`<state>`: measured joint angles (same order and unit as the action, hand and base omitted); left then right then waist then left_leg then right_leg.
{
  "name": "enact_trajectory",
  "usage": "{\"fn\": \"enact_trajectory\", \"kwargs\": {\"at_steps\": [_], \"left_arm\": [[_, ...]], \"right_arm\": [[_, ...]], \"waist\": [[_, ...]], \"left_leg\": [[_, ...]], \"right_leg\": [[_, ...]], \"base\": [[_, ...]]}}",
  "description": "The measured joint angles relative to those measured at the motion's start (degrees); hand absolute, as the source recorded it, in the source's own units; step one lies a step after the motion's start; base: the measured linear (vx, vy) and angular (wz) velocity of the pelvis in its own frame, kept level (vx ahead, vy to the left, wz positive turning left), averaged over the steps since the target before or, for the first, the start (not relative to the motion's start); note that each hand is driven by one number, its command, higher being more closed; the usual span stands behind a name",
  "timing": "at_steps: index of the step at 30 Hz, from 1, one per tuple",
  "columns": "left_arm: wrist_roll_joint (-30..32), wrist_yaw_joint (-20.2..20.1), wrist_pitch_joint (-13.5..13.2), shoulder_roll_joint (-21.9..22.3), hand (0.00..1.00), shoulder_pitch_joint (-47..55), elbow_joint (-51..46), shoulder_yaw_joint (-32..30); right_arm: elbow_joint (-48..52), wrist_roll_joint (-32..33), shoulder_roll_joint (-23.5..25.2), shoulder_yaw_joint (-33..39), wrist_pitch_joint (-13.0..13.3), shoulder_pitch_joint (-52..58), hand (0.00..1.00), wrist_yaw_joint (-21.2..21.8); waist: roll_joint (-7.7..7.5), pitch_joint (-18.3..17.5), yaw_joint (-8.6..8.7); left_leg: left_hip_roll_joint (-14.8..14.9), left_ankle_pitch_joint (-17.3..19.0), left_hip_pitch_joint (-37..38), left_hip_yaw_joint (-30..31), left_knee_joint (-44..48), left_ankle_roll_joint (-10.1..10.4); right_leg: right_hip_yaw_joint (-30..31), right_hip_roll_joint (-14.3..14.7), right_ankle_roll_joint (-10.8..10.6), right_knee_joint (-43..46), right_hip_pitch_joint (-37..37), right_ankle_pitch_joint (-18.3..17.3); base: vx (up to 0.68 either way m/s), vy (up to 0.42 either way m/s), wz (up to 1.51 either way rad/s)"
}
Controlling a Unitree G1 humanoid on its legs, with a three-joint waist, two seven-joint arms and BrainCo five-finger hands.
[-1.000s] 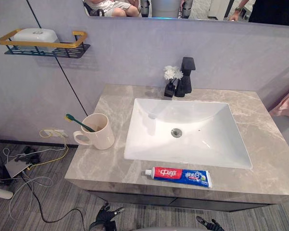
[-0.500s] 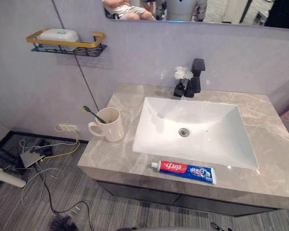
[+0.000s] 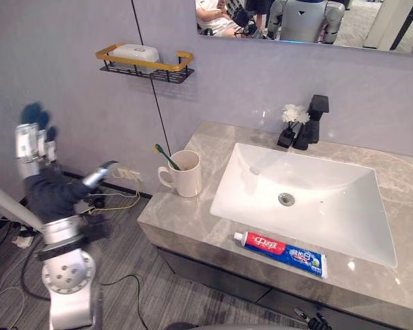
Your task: Organize washtable
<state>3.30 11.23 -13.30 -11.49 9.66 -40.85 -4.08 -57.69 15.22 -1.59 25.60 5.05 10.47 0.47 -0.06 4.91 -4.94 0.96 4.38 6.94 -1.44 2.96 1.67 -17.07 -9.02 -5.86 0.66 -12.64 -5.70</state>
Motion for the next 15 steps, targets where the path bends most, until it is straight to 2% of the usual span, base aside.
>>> {"fn": "enact_trajectory", "kwargs": {"at_steps": [2,5,8,10,15], "left_arm": [[2.7,-1.51,-0.98,-0.83,0.0,-0.01,-2.76,6.26],[6.55,-2.78,-1.17,-1.37,0.0,-1.31,-3.79,9.83],[9.8,-4.59,-1.27,-3.07,0.0,-5.16,-3.53,17.62],[11.18,-6.87,-2.06,-3.86,0.0,-8.12,-1.47,23.22],[12.48,-10.03,-1.77,-4.03,0.0,-10.81,5.5,29.65]], "right_arm": [[-0.43,-0.02,-0.23,-1.34,-0.01,0.33,0.0,0.53],[-1.48,-0.04,-0.52,-2.28,0.0,0.47,0.0,0.96],[-2.46,-0.07,-1.03,-4.48,0.08,1.01,0.0,0.98],[-2.65,-0.08,-1.32,-5.68,0.13,0.97,0.0,0.96],[-2.87,-0.12,-1.52,-6.32,0.17,1.12,0.0,0.96]], "waist": [[0.23,-0.28,0.9],[0.31,-1.24,1.02],[0.55,-1.93,0.96],[0.4,-2.07,1.02],[0.06,-2.29,1.08]], "left_leg": [[0.04,-0.02,-0.04,-0.11,0.0,0.0],[0.15,-0.1,-0.17,-0.31,-0.02,0.08],[0.2,-0.13,-0.17,-0.57,-0.18,0.13],[0.42,-0.22,-0.07,-0.97,-0.39,0.27],[0.78,-0.28,-0.14,-1.94,-0.74,0.37]], "right_leg": [[0.03,0.07,0.0,0.08,0.09,0.01],[0.68,0.26,0.05,0.12,0.61,0.07],[1.18,0.65,0.06,0.08,0.81,0.08],[1.54,0.82,0.11,0.01,0.96,0.14],[2.9,1.0,0.19,0.04,1.82,0.19]], "base": [[-0.05,-0.01,0.0],[-0.03,-0.012,-0.1],[-0.01,-0.02,-0.06],[-0.02,-0.013,-0.08],[-0.01,-0.016,-0.11]]}}
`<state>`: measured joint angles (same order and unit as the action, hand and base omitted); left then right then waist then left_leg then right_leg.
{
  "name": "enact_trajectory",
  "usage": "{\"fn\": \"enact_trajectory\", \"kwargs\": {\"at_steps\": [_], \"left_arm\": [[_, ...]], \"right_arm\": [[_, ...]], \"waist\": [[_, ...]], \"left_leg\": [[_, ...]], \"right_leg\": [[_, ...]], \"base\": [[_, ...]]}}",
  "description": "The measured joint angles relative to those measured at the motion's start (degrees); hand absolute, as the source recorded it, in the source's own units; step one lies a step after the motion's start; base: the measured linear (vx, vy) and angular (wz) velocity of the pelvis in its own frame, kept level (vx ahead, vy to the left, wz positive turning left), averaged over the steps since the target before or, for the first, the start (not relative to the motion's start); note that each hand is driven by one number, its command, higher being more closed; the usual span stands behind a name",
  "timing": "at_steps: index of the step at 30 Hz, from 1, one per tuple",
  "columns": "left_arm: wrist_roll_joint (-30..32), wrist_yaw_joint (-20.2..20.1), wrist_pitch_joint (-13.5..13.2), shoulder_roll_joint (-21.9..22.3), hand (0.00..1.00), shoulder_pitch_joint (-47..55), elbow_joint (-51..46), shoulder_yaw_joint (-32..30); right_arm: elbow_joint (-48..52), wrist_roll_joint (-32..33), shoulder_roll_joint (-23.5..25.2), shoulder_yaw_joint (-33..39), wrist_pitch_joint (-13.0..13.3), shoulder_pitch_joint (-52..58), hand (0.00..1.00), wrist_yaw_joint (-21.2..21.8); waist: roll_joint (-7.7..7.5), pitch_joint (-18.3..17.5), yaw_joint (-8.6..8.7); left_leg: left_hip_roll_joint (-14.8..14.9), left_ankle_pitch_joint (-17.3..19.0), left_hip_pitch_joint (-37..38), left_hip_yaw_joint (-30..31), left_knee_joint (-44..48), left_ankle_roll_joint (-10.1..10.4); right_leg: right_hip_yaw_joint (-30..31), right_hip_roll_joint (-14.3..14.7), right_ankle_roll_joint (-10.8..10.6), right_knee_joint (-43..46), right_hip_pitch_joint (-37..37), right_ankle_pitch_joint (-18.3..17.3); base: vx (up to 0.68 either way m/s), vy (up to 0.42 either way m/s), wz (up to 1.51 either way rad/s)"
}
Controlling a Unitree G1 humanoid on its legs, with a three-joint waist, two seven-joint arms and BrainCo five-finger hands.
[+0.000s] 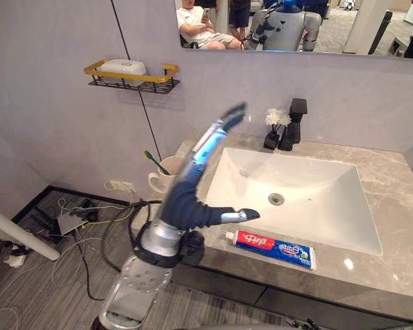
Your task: Organize washtable
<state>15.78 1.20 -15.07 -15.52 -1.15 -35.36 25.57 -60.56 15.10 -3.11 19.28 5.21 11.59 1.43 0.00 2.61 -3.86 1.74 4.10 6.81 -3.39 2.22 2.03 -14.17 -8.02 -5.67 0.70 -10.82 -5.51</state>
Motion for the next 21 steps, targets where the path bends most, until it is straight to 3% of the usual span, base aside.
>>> {"fn": "enact_trajectory", "kwargs": {"at_steps": [12,21], "left_arm": [[5.34,-4.97,3.61,1.1,0.0,-6.83,16.58,13.38],[7.75,-7.19,4.76,1.81,0.0,-11.64,24.31,16.73]], "right_arm": [[0.2,-0.01,0.02,-0.11,-0.01,0.73,0.0,0.02],[1.32,0.02,0.03,0.56,-0.07,0.62,0.0,0.01]], "waist": [[-0.52,-0.09,0.66],[-0.52,-0.05,2.65]], "left_leg": [[0.02,-0.02,-0.28,-1.21,-0.42,-0.01],[0.29,-0.94,0.34,-1.6,-2.28,0.44]], "right_leg": [[0.63,-0.21,-0.01,0.4,1.15,0.0],[1.29,-0.09,-0.02,0.42,1.79,0.0]], "base": [[-0.02,-0.006,-0.04],[-0.01,-0.007,-0.04]]}}
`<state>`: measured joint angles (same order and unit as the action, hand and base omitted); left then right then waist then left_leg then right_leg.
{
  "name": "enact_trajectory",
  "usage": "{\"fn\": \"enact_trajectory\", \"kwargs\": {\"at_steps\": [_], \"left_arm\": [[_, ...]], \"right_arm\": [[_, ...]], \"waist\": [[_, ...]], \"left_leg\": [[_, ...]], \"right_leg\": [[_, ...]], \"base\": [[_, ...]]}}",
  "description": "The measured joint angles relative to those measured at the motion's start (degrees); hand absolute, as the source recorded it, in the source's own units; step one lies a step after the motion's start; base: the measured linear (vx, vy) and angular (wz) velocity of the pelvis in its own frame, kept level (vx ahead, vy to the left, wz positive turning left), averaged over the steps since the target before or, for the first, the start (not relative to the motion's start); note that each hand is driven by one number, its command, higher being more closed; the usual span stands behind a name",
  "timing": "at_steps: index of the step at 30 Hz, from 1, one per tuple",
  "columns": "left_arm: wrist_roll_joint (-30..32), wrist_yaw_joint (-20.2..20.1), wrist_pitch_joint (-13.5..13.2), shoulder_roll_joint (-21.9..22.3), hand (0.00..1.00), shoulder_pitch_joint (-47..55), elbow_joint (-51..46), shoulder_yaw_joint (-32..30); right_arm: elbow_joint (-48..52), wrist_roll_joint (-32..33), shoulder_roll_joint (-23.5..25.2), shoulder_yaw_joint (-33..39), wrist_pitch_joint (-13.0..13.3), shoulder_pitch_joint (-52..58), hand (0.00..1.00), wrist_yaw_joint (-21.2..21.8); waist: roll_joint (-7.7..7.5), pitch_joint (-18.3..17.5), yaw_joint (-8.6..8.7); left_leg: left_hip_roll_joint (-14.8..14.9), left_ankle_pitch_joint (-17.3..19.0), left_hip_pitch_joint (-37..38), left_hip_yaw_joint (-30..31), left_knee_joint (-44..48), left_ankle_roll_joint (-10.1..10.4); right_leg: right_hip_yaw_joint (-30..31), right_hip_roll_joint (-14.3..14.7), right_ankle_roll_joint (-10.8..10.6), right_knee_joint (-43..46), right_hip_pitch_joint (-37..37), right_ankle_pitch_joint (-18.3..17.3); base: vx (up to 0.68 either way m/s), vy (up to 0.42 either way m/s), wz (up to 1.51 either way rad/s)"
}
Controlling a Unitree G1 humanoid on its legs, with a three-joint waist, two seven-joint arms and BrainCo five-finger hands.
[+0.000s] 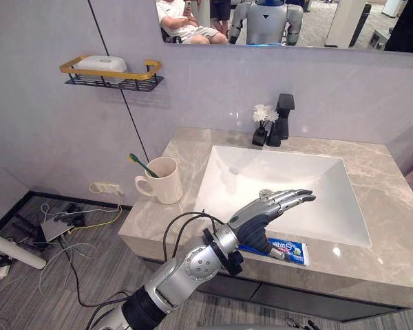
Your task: Organize washtable
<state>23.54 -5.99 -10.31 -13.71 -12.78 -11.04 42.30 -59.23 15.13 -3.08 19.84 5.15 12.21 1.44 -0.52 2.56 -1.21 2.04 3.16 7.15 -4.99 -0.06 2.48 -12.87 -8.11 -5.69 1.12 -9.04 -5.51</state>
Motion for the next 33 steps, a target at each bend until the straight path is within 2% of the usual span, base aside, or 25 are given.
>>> {"fn": "enact_trajectory", "kwargs": {"at_steps": [6,17,33], "left_arm": [[1.97,-0.27,0.99,-0.06,0.0,-0.03,7.19,0.1],[3.87,-0.12,1.22,-1.19,0.0,-0.04,11.53,-0.45],[6.34,0.34,1.77,-1.47,0.0,0.43,11.76,-4.88]], "right_arm": [[0.38,0.02,-0.01,0.14,0.0,-1.03,0.0,0.0],[0.47,0.01,-0.06,1.21,-0.03,-2.57,0.0,0.01],[0.49,0.02,-0.27,2.03,-0.12,-2.91,0.0,0.04]], "waist": [[0.34,0.25,1.1],[0.75,1.87,3.48],[0.98,3.06,3.5]], "left_leg": [[0.01,-0.69,1.56,-0.02,-2.02,0.31],[-0.08,-0.78,2.66,-0.12,-3.1,0.48],[-0.06,-0.76,2.69,-0.38,-3.13,0.5]], "right_leg": [[-0.23,0.22,-0.07,-1.41,-1.26,0.46],[-0.35,0.43,-0.09,-3.66,-2.84,1.25],[-0.16,0.47,-0.16,-4.13,-2.99,1.33]], "base": [[-0.01,-0.009,-0.01],[0.0,-0.004,0.0],[-0.01,-0.011,0.0]]}}
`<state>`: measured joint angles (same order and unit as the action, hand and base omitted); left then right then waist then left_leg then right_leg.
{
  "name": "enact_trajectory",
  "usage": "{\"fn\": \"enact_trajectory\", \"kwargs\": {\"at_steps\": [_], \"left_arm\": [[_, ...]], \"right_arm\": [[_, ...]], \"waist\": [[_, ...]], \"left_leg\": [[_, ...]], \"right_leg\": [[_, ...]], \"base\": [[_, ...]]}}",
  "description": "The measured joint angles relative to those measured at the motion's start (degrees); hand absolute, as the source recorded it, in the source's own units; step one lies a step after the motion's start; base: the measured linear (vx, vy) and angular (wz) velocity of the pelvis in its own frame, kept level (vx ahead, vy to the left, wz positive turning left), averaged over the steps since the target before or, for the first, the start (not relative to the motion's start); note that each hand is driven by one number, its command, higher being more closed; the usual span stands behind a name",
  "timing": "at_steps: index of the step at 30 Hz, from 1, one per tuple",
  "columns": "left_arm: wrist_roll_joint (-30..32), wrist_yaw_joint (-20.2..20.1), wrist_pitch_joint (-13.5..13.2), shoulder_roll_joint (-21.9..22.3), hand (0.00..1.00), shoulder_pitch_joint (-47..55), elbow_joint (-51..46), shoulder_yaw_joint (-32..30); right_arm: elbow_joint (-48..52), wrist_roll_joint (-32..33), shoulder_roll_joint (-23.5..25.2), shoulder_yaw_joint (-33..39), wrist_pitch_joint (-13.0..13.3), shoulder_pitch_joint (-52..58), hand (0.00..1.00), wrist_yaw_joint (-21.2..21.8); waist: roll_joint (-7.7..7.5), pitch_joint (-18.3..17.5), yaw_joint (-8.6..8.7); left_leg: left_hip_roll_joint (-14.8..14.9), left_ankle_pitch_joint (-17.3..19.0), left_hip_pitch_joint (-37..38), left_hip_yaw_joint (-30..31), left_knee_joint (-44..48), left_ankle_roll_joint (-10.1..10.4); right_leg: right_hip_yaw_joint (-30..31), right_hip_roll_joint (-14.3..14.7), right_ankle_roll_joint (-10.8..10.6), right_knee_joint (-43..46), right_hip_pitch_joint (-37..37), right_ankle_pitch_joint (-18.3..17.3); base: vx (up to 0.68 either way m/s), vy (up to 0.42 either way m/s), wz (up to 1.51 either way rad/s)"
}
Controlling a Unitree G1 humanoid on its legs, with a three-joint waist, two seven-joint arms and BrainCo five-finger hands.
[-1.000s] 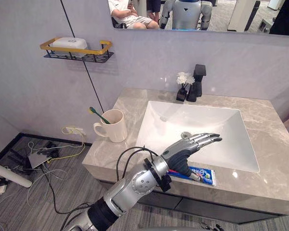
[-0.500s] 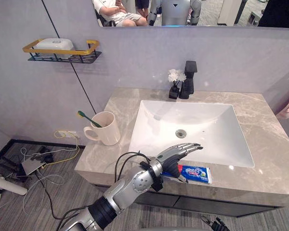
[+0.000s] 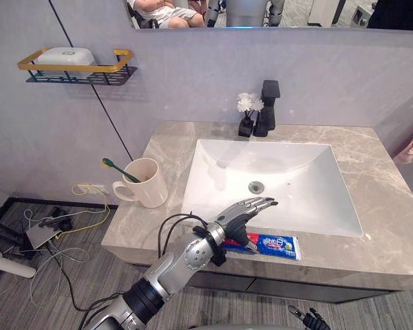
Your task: Organize washtable
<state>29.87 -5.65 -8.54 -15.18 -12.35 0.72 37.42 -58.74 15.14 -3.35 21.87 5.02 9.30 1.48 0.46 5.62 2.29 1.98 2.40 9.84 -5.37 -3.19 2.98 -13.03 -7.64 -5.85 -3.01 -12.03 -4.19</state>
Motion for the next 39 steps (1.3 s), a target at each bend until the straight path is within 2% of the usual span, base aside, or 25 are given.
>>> {"fn": "enact_trajectory", "kwargs": {"at_steps": [9,17,18,39], "left_arm": [[0.32,0.78,0.1,-0.98,0.0,2.99,-0.31,-4.22],[2.31,0.64,0.09,-2.23,0.0,7.22,-2.31,-5.6],[2.34,0.64,0.09,-2.41,1.0,7.79,-2.52,-6.1],[2.09,-0.59,-0.81,-5.92,1.0,8.89,-4.26,-7.49]], "right_arm": [[0.07,0.0,-0.62,-0.03,-0.4,0.34,0.0,0.07],[1.3,-0.02,-0.63,-0.42,-0.48,1.12,0.0,0.31],[1.3,-0.02,-0.64,-0.48,-0.5,1.29,0.0,0.54],[1.3,0.02,-1.58,-2.52,-0.53,1.25,0.0,1.21]], "waist": [[0.8,-0.11,-0.06],[1.42,-0.52,-0.12],[1.42,-0.52,-0.21],[1.41,-1.18,-0.25]], "left_leg": [[0.05,0.01,0.12,-0.19,0.09,-0.01],[0.24,0.02,0.39,-0.3,0.09,-0.01],[0.32,0.02,0.47,-0.3,0.09,-0.01],[1.06,0.03,0.94,-0.64,0.06,0.02]], "right_leg": [[0.23,0.03,0.02,0.03,-0.08,0.01],[0.36,0.43,0.03,0.11,-0.26,0.0],[0.34,0.5,0.04,0.14,-0.34,-0.01],[0.57,1.46,0.32,-0.08,-0.71,0.17]], "base": [[-0.02,-0.013,-0.01],[0.0,0.0,0.0],[0.0,0.0,0.0],[-0.01,-0.009,-0.01]]}}
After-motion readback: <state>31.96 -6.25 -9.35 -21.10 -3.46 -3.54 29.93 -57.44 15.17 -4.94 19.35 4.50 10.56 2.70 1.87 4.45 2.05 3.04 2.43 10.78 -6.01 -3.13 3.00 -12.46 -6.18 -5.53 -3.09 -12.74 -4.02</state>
